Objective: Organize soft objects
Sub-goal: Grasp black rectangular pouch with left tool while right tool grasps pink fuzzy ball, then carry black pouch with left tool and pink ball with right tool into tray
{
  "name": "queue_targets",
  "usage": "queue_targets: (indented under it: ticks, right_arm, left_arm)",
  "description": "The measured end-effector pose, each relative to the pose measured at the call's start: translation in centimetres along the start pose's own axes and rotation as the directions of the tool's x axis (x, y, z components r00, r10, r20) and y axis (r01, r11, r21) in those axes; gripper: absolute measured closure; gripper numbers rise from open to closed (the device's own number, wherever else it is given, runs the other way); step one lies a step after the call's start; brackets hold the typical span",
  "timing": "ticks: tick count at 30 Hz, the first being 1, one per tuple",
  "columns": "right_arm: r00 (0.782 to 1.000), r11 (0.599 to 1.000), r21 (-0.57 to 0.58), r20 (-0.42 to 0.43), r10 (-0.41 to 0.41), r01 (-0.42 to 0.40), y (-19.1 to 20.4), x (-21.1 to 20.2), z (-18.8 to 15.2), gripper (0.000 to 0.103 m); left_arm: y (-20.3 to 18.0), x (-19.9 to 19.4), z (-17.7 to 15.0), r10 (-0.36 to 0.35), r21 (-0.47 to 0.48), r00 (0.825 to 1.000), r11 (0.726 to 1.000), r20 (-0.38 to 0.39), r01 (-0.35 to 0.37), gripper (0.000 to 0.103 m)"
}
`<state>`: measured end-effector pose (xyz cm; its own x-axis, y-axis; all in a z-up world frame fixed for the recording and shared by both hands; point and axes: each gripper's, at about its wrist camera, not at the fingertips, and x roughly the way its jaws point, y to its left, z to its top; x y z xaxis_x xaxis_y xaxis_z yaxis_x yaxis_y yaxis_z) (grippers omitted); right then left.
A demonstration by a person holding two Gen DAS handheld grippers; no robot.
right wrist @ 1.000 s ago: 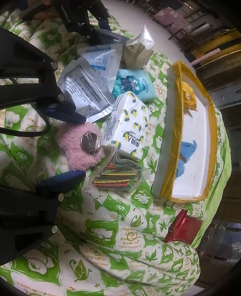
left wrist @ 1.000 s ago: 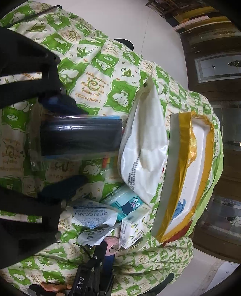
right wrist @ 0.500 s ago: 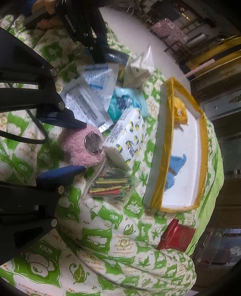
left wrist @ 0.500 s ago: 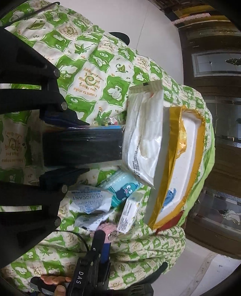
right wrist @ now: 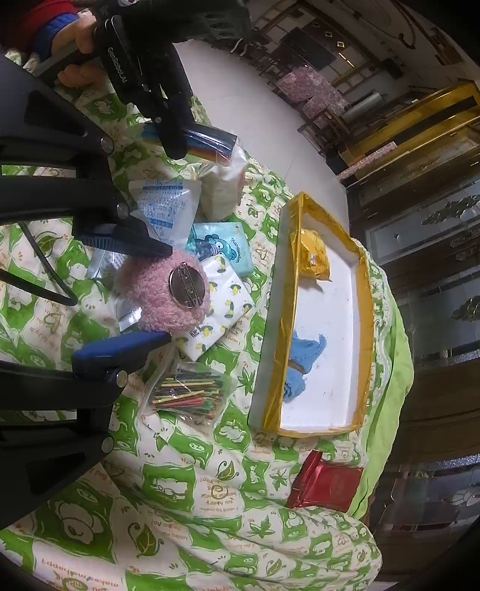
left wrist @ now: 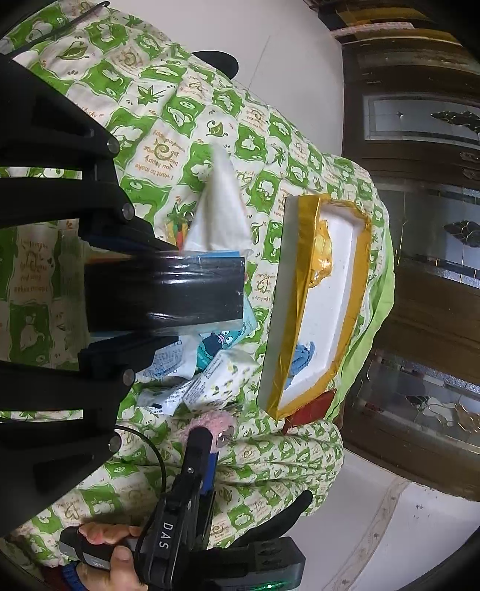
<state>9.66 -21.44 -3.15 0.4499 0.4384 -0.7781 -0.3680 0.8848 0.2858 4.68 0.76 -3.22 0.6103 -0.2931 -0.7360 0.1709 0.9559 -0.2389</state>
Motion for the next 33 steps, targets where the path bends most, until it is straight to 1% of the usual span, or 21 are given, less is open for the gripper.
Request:
queue_targets:
  ticks: [14,33]
  right_arm:
    - [1.0,1.0,0.004,0.0,-0.006,0.006,-0.12,-0.06,-0.06,0.061]
    - [1.0,1.0,0.021,0.023,-0.006,0.006,-0.43,-0.53,-0.08,0.061]
  left_arm:
    - [0.04,-0.02,-0.03,0.003,-0.003,1.0,1.0,0.001,-0.003,0.066]
    - [0.08,-0.49,0.19,-0.004,-0.013,1.0,1.0,0.015,0.004,0.066]
